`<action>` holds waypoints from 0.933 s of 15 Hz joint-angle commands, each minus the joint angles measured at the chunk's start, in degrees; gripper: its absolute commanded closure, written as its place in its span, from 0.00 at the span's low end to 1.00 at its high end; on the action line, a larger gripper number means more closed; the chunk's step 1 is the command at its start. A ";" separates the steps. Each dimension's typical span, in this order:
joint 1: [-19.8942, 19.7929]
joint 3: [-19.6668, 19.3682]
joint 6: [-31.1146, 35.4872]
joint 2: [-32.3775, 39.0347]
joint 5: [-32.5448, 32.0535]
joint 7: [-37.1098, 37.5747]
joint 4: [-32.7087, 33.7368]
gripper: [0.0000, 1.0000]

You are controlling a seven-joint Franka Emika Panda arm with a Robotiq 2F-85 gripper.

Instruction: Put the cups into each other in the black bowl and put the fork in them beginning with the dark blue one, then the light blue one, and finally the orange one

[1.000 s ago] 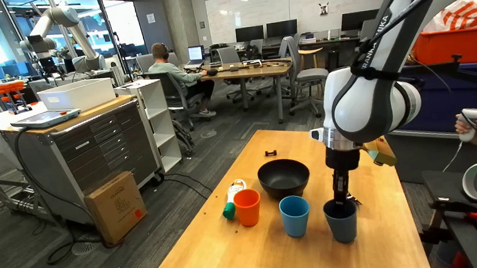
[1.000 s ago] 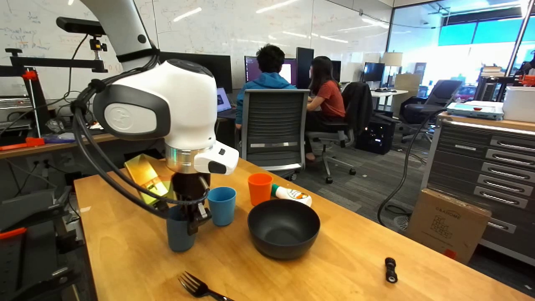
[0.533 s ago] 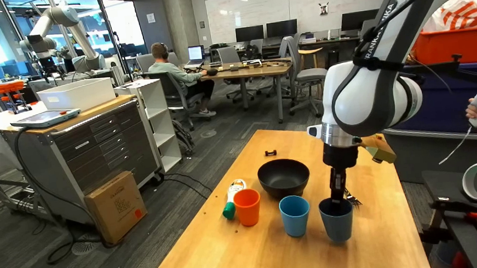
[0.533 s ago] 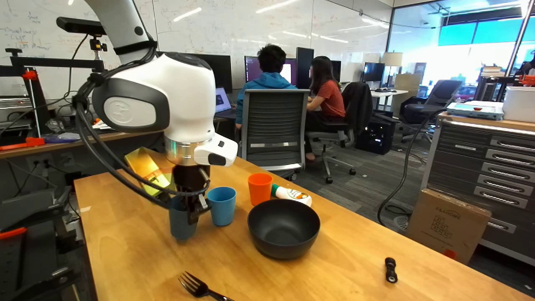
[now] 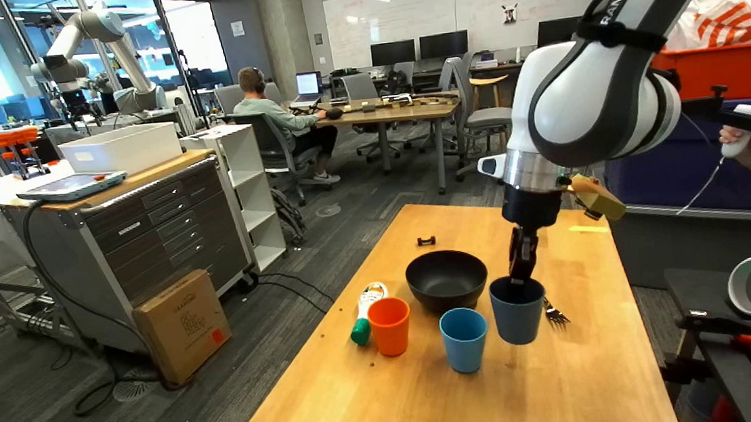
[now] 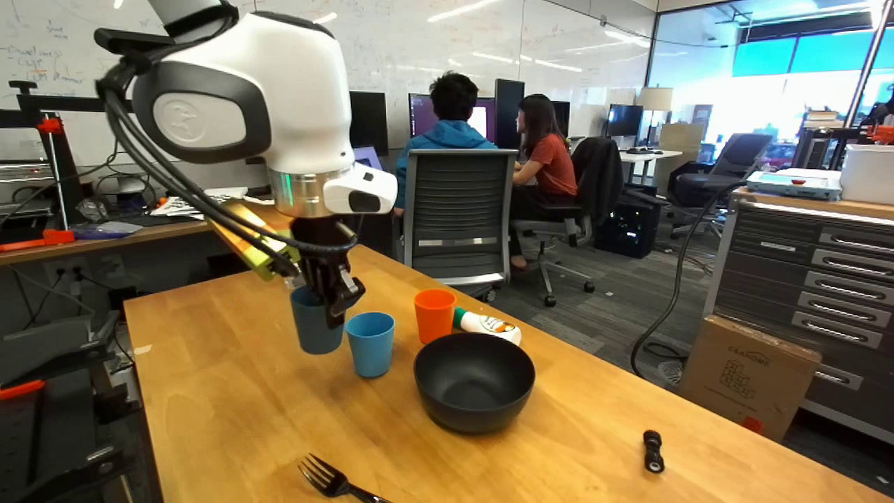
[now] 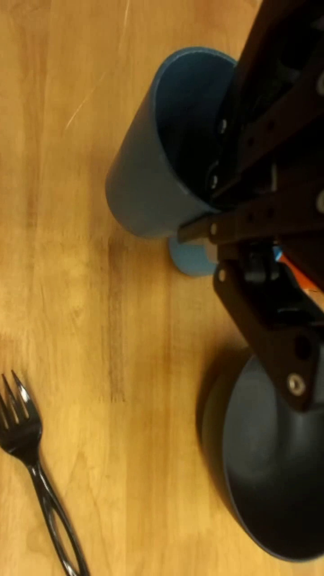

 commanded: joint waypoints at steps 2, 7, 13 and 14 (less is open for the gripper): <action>3.05 -5.85 -4.23 -8.23 2.29 -0.82 0.66 0.96; 5.89 -16.63 -8.08 -6.54 -2.17 4.66 8.52 0.96; 6.14 -20.93 -9.90 1.01 -2.66 10.38 18.88 0.97; 6.07 -20.87 -9.84 2.37 -2.58 11.47 20.34 0.97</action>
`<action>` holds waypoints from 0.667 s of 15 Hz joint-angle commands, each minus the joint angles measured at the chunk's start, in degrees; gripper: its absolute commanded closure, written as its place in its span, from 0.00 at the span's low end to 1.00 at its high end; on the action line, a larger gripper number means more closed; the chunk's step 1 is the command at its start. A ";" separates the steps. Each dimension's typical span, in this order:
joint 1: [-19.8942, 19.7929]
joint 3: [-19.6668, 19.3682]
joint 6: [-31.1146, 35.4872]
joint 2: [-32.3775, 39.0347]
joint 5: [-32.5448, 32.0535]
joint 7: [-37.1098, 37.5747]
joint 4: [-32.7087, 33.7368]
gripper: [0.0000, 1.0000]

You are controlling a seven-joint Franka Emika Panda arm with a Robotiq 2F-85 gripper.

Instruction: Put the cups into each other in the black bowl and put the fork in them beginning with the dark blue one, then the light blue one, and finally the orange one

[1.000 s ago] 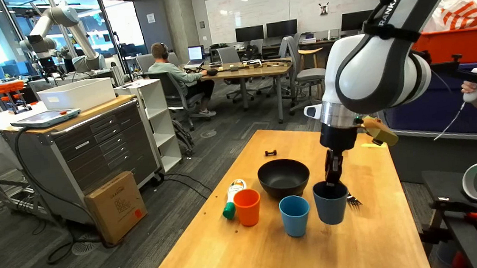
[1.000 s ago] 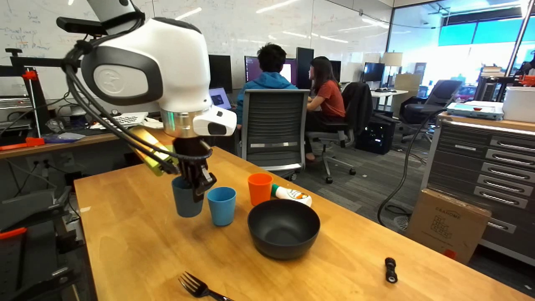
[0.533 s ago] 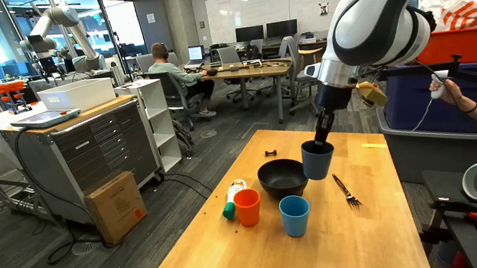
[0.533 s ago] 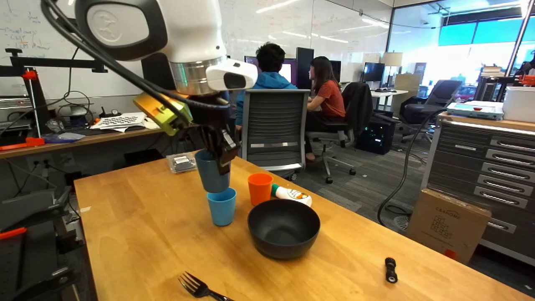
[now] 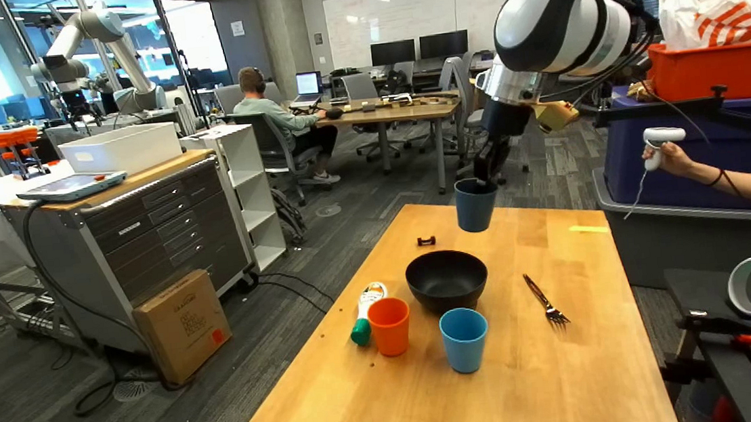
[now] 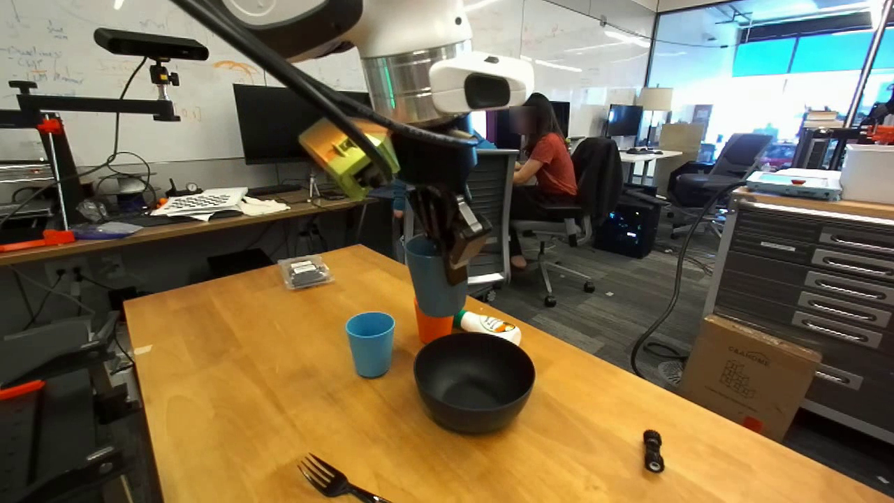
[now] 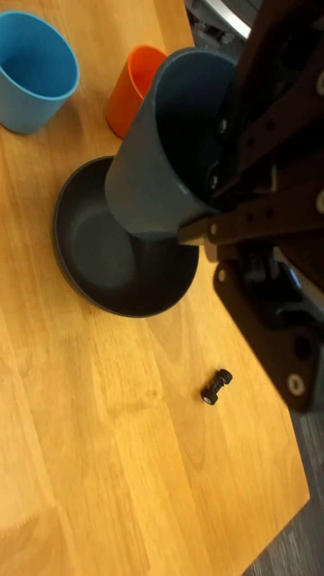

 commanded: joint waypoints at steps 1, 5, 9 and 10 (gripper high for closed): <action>1.24 -1.10 -1.84 6.56 -0.80 5.47 7.87 0.97; 1.32 -0.49 -2.45 12.55 -1.70 10.36 13.89 0.97; 1.11 -0.10 -3.57 18.49 -2.92 13.72 18.74 0.97; 1.00 0.01 -3.82 19.84 -3.17 14.29 19.68 0.97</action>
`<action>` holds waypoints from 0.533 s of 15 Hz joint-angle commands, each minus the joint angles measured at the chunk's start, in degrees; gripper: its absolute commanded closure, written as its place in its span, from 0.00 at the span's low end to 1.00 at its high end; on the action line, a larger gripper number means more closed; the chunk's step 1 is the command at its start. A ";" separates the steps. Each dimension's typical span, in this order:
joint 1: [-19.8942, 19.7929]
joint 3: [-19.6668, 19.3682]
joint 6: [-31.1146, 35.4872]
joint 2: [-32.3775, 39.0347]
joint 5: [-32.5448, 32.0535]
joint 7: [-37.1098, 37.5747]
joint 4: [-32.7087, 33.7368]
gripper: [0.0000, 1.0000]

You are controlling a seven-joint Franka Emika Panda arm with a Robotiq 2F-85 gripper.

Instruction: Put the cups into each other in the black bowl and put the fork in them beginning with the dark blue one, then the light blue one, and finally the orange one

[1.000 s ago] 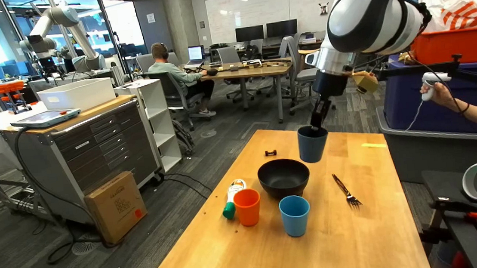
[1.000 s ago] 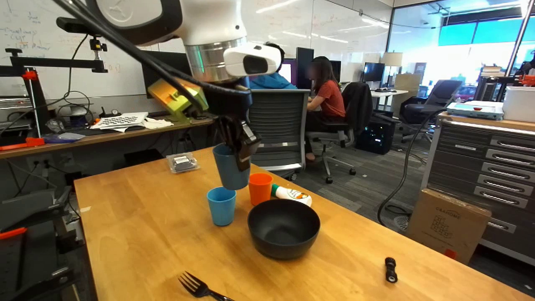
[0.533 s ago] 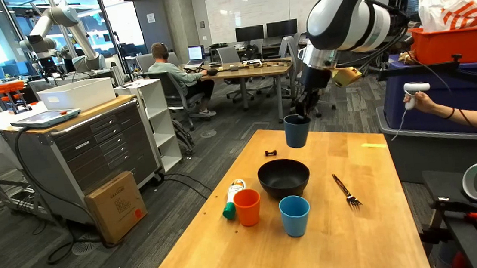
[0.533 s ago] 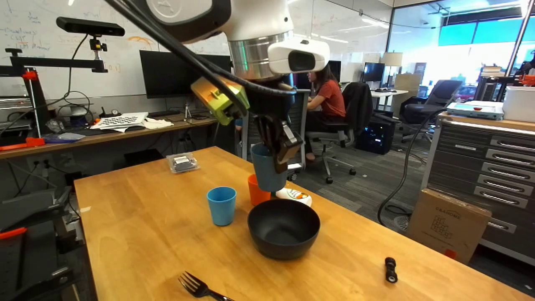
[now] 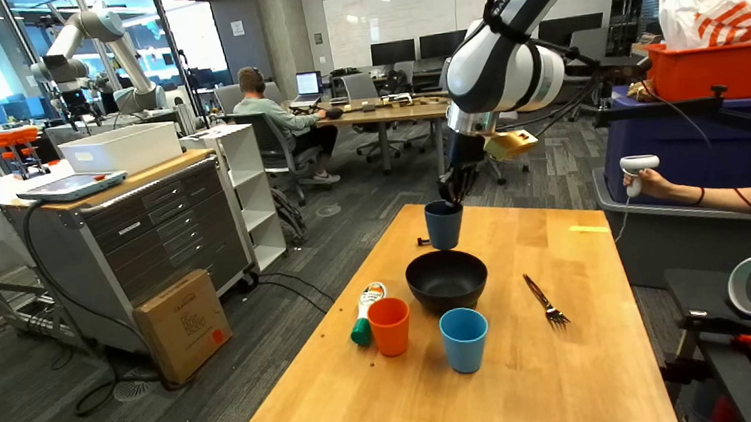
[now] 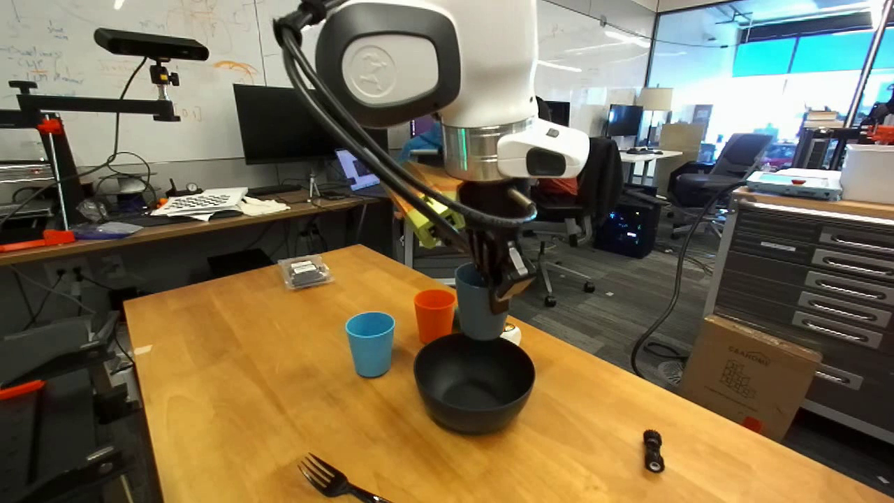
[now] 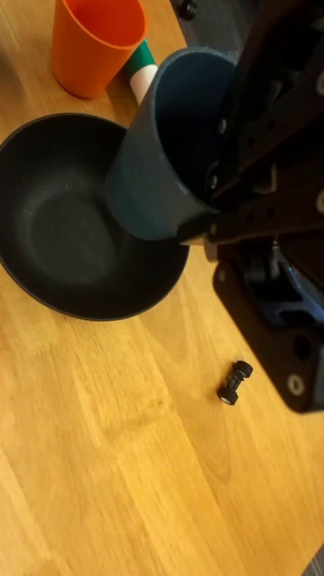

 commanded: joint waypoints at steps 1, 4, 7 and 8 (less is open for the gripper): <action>-0.16 0.23 -2.69 6.13 -1.92 3.69 6.24 0.97; -0.61 1.07 -4.39 9.47 -2.09 4.17 8.14 0.99; -0.61 1.41 -3.41 12.04 -2.13 4.63 8.75 0.99; -0.72 1.57 -2.63 12.69 -1.94 4.77 8.76 0.99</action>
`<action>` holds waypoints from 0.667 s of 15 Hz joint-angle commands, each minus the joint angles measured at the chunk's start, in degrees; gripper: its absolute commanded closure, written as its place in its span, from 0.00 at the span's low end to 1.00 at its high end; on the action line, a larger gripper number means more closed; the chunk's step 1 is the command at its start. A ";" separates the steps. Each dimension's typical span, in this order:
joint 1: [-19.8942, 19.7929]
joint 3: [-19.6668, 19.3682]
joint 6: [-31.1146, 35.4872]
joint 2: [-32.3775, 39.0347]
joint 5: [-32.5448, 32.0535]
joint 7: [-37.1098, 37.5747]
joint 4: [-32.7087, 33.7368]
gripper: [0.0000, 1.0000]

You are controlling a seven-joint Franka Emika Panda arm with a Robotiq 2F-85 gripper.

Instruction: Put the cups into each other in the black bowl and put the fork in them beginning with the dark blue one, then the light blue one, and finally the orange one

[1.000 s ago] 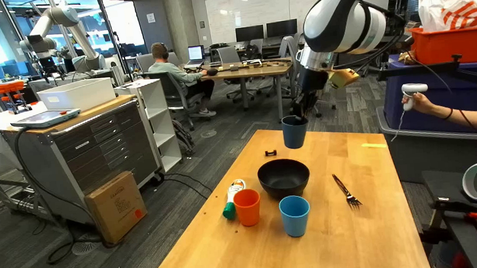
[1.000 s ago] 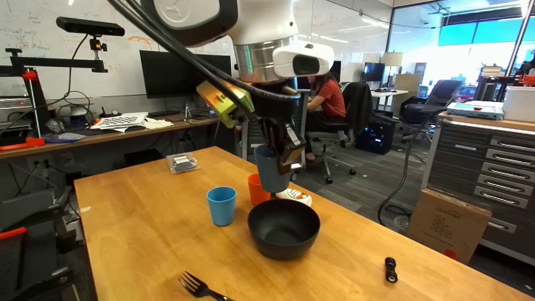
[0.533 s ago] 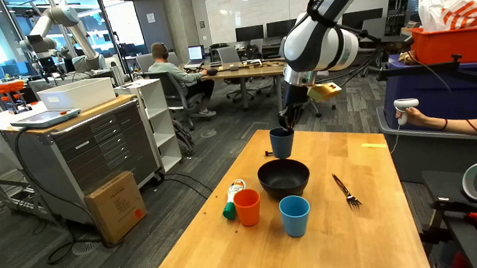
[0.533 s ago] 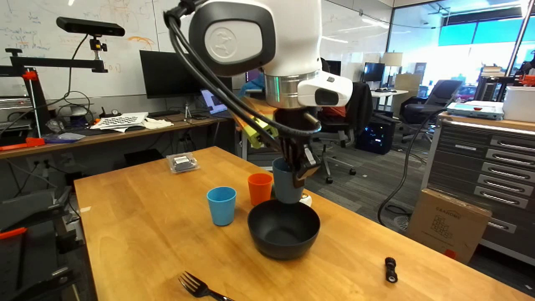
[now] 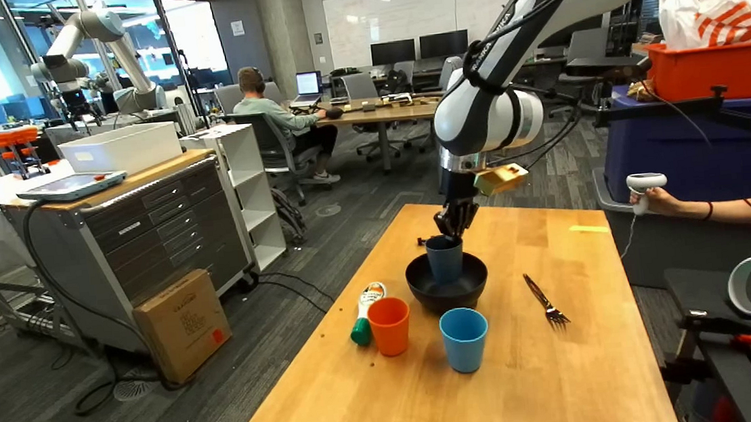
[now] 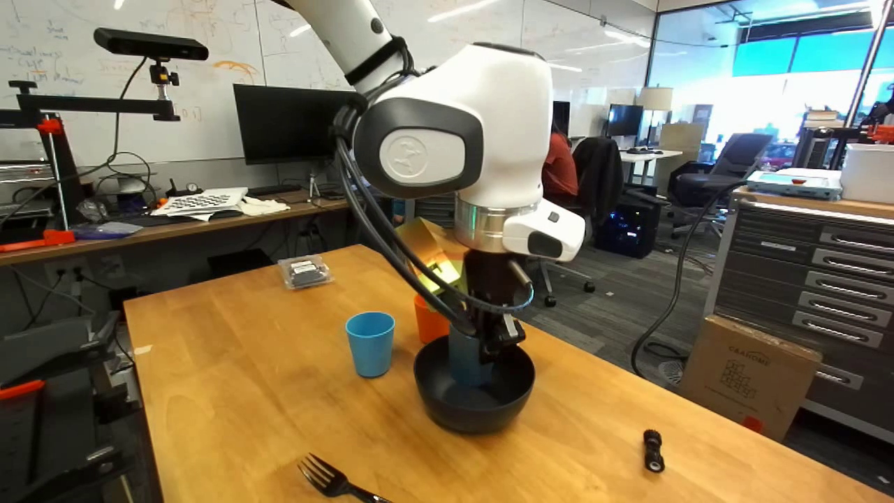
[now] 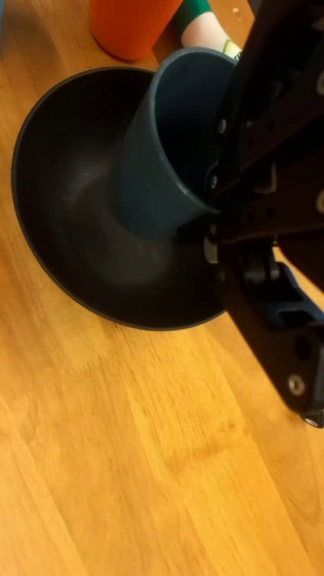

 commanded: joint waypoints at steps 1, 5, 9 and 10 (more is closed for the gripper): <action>-0.73 0.92 0.39 3.08 -0.92 2.08 2.72 0.99; -0.28 0.69 1.75 4.35 -1.68 2.72 2.87 0.86; -0.43 1.08 2.53 3.71 -2.20 2.49 2.16 0.46; -0.55 1.37 2.74 3.25 -2.04 2.24 1.78 0.39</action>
